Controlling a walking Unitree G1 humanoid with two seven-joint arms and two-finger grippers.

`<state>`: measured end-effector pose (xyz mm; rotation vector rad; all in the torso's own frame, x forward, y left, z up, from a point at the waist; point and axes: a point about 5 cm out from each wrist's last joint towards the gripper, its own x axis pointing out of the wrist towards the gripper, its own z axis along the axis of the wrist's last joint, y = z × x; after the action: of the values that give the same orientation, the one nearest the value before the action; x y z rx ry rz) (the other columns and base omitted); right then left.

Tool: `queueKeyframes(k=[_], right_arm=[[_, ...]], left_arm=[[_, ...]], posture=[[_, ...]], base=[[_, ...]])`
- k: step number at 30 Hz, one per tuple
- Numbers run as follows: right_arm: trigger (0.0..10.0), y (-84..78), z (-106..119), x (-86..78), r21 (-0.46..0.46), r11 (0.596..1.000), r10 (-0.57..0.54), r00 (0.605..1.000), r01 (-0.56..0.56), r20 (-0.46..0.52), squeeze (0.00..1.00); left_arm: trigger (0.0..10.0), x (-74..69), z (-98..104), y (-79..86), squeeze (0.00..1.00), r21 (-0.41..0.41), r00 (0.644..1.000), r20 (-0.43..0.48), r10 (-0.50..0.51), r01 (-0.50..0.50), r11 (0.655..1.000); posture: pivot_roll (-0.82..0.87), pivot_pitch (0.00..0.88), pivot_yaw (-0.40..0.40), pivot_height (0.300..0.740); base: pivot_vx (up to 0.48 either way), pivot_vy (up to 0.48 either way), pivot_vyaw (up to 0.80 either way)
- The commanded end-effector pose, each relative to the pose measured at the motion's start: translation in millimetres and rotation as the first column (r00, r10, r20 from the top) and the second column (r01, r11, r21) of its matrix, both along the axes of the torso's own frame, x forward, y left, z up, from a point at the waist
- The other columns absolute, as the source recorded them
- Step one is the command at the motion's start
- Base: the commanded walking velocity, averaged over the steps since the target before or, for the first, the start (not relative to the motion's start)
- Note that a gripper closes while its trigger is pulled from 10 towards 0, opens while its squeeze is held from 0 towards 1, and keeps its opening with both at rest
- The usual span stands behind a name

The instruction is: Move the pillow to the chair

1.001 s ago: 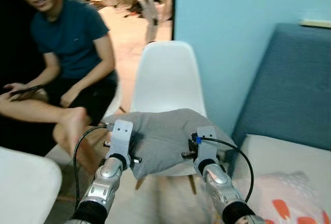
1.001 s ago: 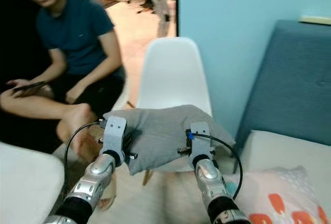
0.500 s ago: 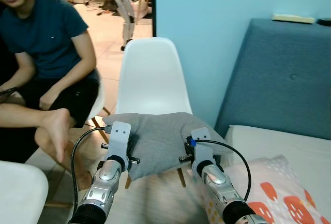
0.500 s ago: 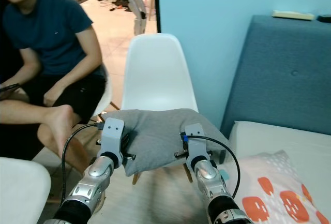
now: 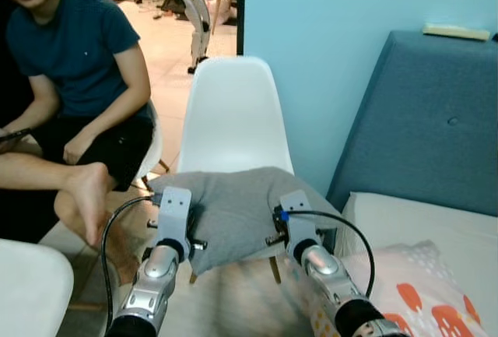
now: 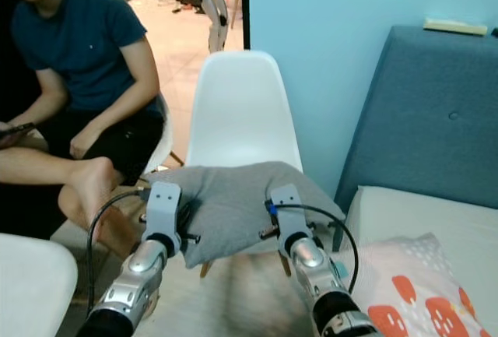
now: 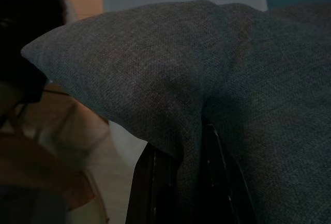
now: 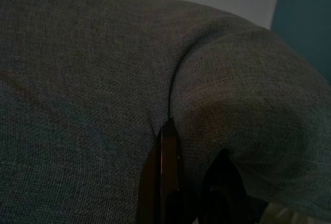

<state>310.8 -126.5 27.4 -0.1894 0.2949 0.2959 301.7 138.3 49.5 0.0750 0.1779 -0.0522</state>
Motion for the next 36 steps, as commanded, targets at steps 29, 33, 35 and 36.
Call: queueKeyframes(k=[29, 33, 35, 36], right_arm=[[10.0, -19.7, -13.6, -12.7, -0.012, 0.996, -0.089, 0.995, 0.089, -0.033, 0.00], [10.0, -18.7, -11.6, -11.1, -0.008, 0.997, -0.082, 0.996, 0.082, -0.025, 0.00], [10.0, -17.6, -10.7, -10.5, -0.007, 0.998, -0.070, 0.997, 0.070, -0.019, 0.00], [10.0, -17.6, -10.7, -10.5, -0.007, 0.998, -0.070, 0.997, 0.070, -0.019, 0.00]], left_arm=[[10.0, 5.3, 13.3, 28.6, 0.00, 0.037, 0.996, 0.065, 0.063, -0.065, 0.997], [10.0, 3.6, 14.8, 31.3, 0.00, 0.040, 0.991, 0.091, 0.098, -0.102, 0.994], [10.0, 2.4, 13.6, 32.8, 0.00, 0.038, 0.990, 0.086, 0.109, -0.112, 0.993], [10.0, 2.4, 13.6, 32.8, 0.00, 0.038, 0.990, 0.086, 0.109, -0.112, 0.993]], posture=[[0.01, 0.063, 0.034, 0.740], [0.01, 0.067, 0.033, 0.740], [0.01, 0.070, 0.031, 0.740], [0.01, 0.070, 0.031, 0.740]], base=[[0.289, 0.000, -0.21], [0.000, 0.000, 0.00], [0.000, 0.000, 0.00], [0.000, 0.000, 0.00]])
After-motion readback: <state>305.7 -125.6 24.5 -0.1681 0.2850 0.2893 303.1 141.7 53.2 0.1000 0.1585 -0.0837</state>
